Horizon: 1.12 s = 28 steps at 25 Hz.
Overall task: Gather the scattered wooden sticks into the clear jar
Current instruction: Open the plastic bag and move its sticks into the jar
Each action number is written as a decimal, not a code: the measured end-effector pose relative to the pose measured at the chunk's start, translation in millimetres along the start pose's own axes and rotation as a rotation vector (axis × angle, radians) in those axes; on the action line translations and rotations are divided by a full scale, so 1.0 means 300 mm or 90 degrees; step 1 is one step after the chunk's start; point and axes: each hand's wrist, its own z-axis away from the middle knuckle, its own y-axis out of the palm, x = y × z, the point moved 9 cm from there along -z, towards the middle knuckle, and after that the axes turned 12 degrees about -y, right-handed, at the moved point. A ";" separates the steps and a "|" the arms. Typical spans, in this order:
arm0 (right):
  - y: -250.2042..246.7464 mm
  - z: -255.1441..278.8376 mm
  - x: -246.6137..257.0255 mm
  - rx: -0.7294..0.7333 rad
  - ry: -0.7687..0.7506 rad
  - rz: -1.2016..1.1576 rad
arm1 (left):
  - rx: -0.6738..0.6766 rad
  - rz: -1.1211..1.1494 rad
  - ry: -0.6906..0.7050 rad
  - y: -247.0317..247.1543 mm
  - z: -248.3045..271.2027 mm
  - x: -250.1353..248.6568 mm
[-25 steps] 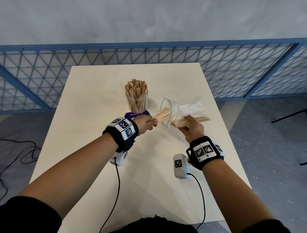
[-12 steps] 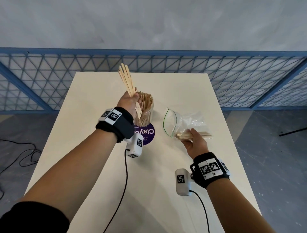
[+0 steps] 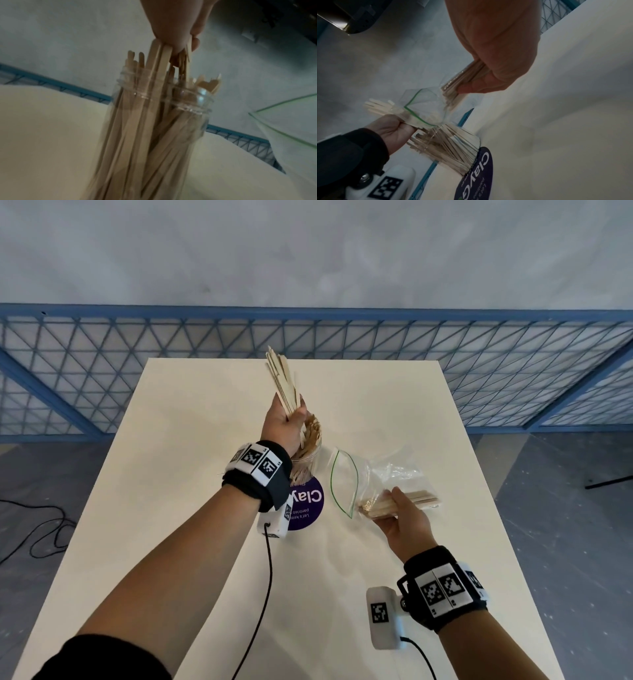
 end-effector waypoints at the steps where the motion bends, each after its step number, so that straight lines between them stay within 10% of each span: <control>1: 0.003 -0.006 0.000 -0.003 0.001 0.000 | 0.001 0.001 0.006 0.006 0.002 -0.001; 18: 0.040 -0.014 0.007 -0.009 0.000 0.000 | -0.094 -0.180 0.099 -0.012 0.043 0.010; 28: 0.049 -0.011 0.009 -0.010 0.002 0.007 | -0.117 -0.044 0.180 -0.022 0.040 -0.032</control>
